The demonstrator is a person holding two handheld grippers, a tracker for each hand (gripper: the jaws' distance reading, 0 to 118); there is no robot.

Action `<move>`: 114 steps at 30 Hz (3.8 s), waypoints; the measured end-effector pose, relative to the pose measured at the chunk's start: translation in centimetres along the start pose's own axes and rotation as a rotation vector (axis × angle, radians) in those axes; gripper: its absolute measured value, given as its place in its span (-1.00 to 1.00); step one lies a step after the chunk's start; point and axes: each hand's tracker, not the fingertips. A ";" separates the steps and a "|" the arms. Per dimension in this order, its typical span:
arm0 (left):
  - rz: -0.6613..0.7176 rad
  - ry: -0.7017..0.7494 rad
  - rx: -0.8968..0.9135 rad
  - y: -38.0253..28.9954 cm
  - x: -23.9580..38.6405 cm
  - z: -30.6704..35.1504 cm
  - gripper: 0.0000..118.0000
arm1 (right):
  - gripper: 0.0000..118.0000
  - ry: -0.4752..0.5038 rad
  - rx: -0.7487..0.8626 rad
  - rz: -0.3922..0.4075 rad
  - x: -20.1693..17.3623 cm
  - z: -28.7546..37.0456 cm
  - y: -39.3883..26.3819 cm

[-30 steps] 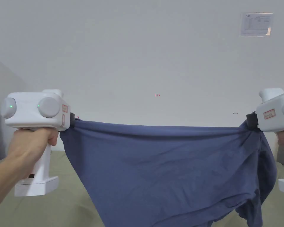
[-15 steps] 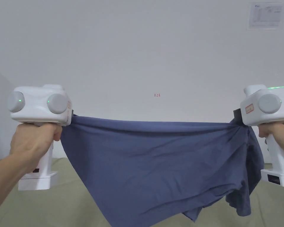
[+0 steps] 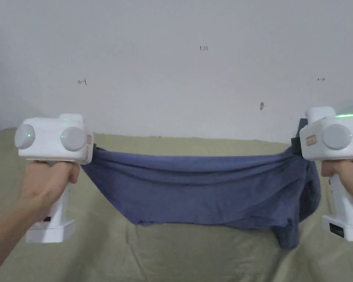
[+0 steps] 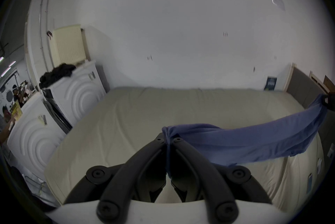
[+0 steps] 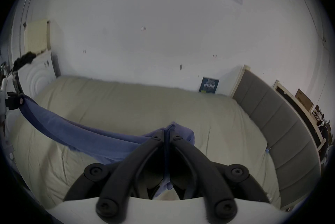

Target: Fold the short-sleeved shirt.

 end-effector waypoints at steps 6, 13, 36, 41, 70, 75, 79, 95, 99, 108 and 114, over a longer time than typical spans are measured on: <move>0.012 -0.059 -0.087 -9.7 -3.3 -2.1 -1.00 | -0.90 0.057 -0.095 -0.033 -1.1 1.3 -10.0; 0.002 -0.080 -0.133 -19.4 -3.0 5.9 -1.00 | -0.90 0.096 -0.153 -0.081 -0.4 5.9 -19.7; 0.091 -0.107 -0.286 -33.2 -8.8 13.7 -1.00 | -0.90 0.128 -0.295 -0.207 -2.7 16.3 -36.1; 0.110 -0.118 -0.268 -33.2 -8.8 13.8 -0.82 | -0.36 0.118 -0.278 -0.237 -2.6 16.6 -36.1; 0.185 -0.185 -0.169 -36.6 -10.9 22.6 -1.00 | -0.98 0.105 -0.068 -0.243 -5.5 30.0 -37.7; -0.044 0.003 -0.100 -34.5 -13.1 20.9 0.21 | -0.98 0.118 -0.077 -0.227 -5.9 30.0 -37.4; -0.121 0.029 -0.143 -33.3 -12.3 16.6 0.94 | -0.98 0.129 -0.091 -0.230 -6.4 29.4 -37.6; -0.188 0.054 -0.247 -32.4 -10.0 12.1 -1.00 | -0.98 0.117 -0.178 -0.227 -5.5 26.6 -37.8; 0.061 -0.205 -0.272 -33.1 -8.7 11.6 -1.00 | -0.98 0.100 -0.155 -0.191 -4.7 24.2 -35.0; 0.112 -0.232 -0.285 -32.8 -9.2 11.5 -1.00 | -0.95 0.110 -0.184 -0.016 -2.6 8.3 -21.9; 0.125 -0.234 -0.280 -32.7 -9.1 11.0 -1.00 | 1.00 0.119 -0.381 0.122 -4.5 -3.4 -17.7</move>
